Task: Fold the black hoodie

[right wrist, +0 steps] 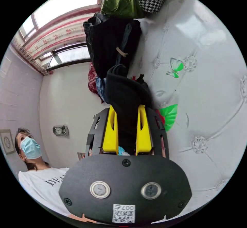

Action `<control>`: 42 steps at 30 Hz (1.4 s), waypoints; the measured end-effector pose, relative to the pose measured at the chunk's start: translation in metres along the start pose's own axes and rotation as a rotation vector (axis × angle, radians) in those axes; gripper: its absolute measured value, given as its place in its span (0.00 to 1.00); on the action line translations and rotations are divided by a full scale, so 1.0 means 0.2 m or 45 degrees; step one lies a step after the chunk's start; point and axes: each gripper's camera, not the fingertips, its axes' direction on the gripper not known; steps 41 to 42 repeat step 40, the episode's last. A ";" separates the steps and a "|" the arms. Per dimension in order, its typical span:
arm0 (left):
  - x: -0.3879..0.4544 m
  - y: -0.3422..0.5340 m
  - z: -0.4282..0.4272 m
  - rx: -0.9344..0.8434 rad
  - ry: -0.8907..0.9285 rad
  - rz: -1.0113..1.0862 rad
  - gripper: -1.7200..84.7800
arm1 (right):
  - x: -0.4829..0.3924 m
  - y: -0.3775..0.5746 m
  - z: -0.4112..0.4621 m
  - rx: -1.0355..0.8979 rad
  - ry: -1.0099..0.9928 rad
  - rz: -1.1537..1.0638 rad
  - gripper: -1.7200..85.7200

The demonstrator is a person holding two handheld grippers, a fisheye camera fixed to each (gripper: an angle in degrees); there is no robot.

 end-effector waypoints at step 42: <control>0.58 -0.15 2.29 -0.436 -1.265 0.654 0.01 | -0.41 -0.09 -0.32 -0.349 1.379 -0.659 0.05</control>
